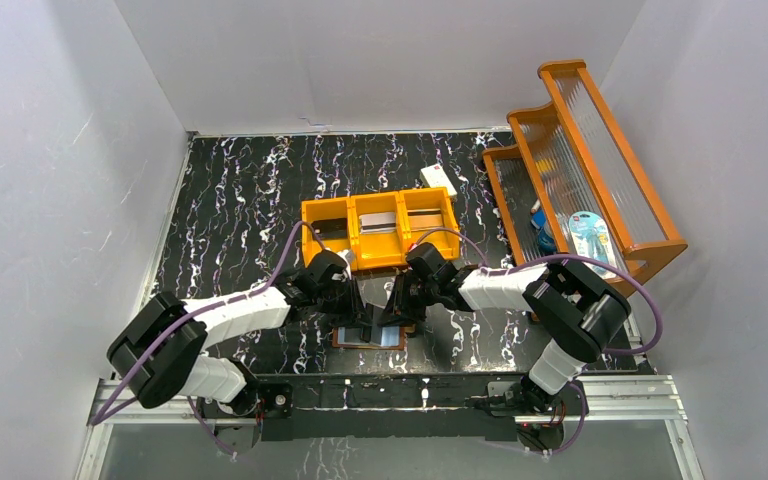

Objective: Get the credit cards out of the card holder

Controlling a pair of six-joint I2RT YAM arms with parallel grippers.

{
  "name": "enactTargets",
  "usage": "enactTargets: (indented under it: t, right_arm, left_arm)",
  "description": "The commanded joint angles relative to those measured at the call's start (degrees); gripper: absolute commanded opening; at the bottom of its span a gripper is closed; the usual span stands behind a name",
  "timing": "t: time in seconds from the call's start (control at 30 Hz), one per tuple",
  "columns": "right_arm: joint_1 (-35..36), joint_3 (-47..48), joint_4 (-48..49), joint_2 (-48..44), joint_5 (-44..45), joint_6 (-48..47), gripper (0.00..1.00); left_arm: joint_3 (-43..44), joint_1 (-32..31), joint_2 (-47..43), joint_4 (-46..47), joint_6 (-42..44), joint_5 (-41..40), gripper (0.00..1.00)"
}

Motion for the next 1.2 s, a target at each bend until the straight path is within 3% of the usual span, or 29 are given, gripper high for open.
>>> enactTargets:
  t: [0.0, 0.43, 0.67, 0.97, 1.17]
  right_arm:
    - [0.7, -2.5, -7.0, 2.7, 5.0, -1.9, 0.27]
    - [0.7, -1.4, -8.7, 2.4, 5.7, -2.3, 0.26]
    - [0.5, 0.6, -6.8, -1.2, 3.3, -5.2, 0.3]
    - [0.5, 6.5, -10.0, -8.6, 4.2, -7.0, 0.37]
    - [0.8, 7.7, -2.4, -6.1, -1.4, -4.5, 0.35]
  left_arm:
    - [1.0, 0.2, -2.4, -1.8, 1.3, -1.0, 0.01]
    - [5.0, 0.3, -6.0, -11.7, 6.4, -4.2, 0.0]
    - [13.0, 0.6, -7.0, -18.6, 10.9, -6.2, 0.0]
    - [22.2, 0.6, -12.0, -33.0, 15.3, -20.5, 0.0]
    - [22.5, 0.7, -13.3, -38.8, 14.2, -28.9, 0.0]
